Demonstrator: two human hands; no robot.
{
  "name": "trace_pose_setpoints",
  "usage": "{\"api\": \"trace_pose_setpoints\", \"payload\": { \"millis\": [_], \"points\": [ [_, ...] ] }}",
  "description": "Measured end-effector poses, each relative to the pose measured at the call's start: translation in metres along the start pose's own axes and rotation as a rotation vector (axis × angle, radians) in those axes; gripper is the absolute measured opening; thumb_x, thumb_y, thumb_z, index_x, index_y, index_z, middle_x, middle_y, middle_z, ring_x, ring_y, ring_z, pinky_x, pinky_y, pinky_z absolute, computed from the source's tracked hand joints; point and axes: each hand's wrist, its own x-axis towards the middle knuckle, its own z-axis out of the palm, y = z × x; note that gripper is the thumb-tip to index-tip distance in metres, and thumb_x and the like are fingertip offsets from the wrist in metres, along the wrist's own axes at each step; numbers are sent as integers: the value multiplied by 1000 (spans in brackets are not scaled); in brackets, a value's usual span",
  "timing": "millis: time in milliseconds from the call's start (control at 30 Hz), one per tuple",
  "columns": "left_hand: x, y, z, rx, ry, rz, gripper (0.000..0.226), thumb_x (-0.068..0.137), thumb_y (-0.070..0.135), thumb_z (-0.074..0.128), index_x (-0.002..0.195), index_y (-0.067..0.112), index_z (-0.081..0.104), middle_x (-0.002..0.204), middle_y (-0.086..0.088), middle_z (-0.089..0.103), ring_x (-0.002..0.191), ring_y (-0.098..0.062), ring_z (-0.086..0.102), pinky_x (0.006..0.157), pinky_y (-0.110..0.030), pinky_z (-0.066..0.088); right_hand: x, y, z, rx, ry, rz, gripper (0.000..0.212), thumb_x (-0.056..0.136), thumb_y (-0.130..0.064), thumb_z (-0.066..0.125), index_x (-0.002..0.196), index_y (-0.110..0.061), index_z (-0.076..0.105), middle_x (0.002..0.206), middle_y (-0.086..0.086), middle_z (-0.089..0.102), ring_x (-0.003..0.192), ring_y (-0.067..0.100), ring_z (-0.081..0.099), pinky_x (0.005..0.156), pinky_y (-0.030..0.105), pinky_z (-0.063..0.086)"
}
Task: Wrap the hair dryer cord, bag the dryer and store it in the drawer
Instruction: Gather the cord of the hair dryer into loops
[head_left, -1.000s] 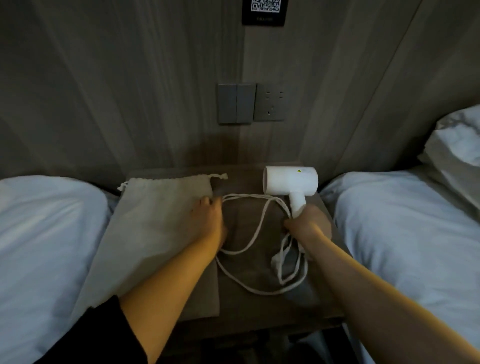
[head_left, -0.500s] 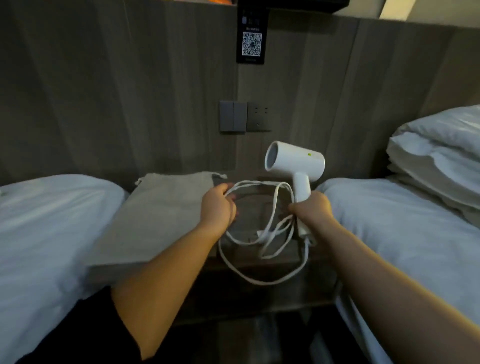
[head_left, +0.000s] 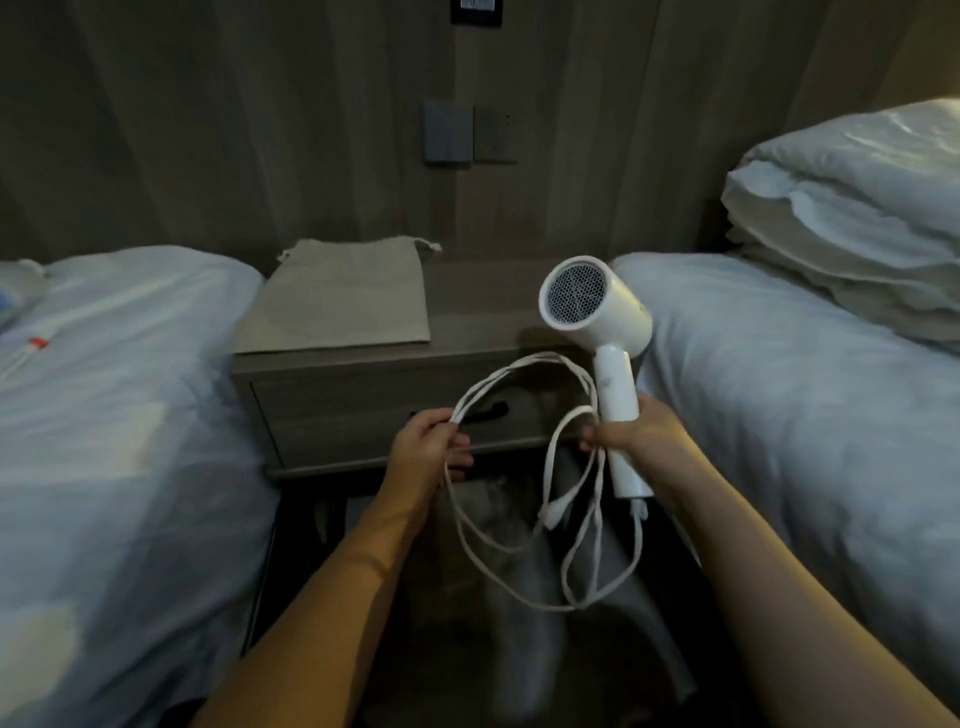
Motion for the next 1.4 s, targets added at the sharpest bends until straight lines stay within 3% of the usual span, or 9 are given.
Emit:
{"api": "trace_pose_setpoints", "payload": {
  "millis": [167, 367, 500, 600, 733, 967, 1100, 1233, 1400],
  "points": [
    [-1, 5, 2, 210, -154, 44, 15, 97, 21, 44, 86, 25, 54, 77, 0, 61, 62, -12, 59, 60, -26, 43, -5, 2, -10, -71, -105, -17, 27, 68, 2, 73, 89, -7, 60, 82, 16, 63, 74, 26, 61, 74, 40, 51],
    [-22, 9, 4, 102, -397, 58, 23, 95, 30, 45, 95, 19, 65, 74, -5, 63, 58, -15, 57, 59, -27, 45, -17, 4, -17, -163, -343, -29, 23, 66, 6, 69, 86, -2, 58, 64, 11, 67, 56, 20, 63, 59, 30, 52],
    [-33, 11, 13, 385, -594, 219, 28, 95, 31, 46, 84, 19, 68, 63, -3, 61, 51, -12, 52, 53, -21, 42, -17, 11, -10, -214, -385, 8, 29, 70, 10, 66, 93, -6, 59, 78, 13, 62, 65, 23, 63, 59, 33, 55],
    [-37, 4, 20, 438, -510, 319, 32, 95, 27, 47, 72, 19, 67, 46, 7, 49, 42, -4, 43, 49, -15, 37, -12, 14, -6, -210, -413, 50, 20, 73, 5, 66, 88, -6, 57, 76, 13, 62, 65, 22, 64, 66, 36, 56],
    [-31, -5, 18, 70, -458, 211, 37, 95, 17, 44, 63, 12, 62, 38, 8, 37, 35, -5, 31, 39, -14, 28, -5, 13, -15, -25, -458, 177, 12, 81, 1, 62, 92, -4, 60, 65, 5, 70, 53, 12, 65, 49, 22, 52],
    [-17, 5, -1, -392, -451, 103, 31, 84, 25, 44, 64, 10, 63, 42, 5, 34, 36, -7, 29, 40, -19, 23, 7, 25, -33, 136, -538, 238, 32, 71, -2, 67, 102, 2, 58, 78, 14, 75, 68, 21, 72, 62, 26, 58],
    [-14, 6, -4, -382, -423, 89, 32, 86, 26, 43, 64, 11, 62, 42, 5, 33, 36, -7, 28, 41, -20, 20, 4, 25, -31, 412, -526, 306, 55, 48, -27, 91, 87, 4, 68, 78, 22, 73, 70, 28, 73, 70, 39, 60],
    [-15, 5, 1, -237, -293, 86, 36, 97, 20, 39, 65, 8, 53, 36, 8, 28, 30, -5, 23, 34, -14, 19, 0, 18, -29, 392, -499, 233, 99, 24, -48, 93, 101, 6, 61, 83, 21, 73, 76, 26, 73, 64, 34, 60],
    [-20, 12, 6, -72, -149, 115, 38, 96, 22, 45, 61, 11, 55, 35, 8, 31, 30, -5, 25, 34, -15, 21, -3, 14, -27, 275, -487, 140, 102, 23, -52, 91, 102, 4, 61, 90, 17, 73, 82, 19, 73, 65, 29, 60]
  ]
}}
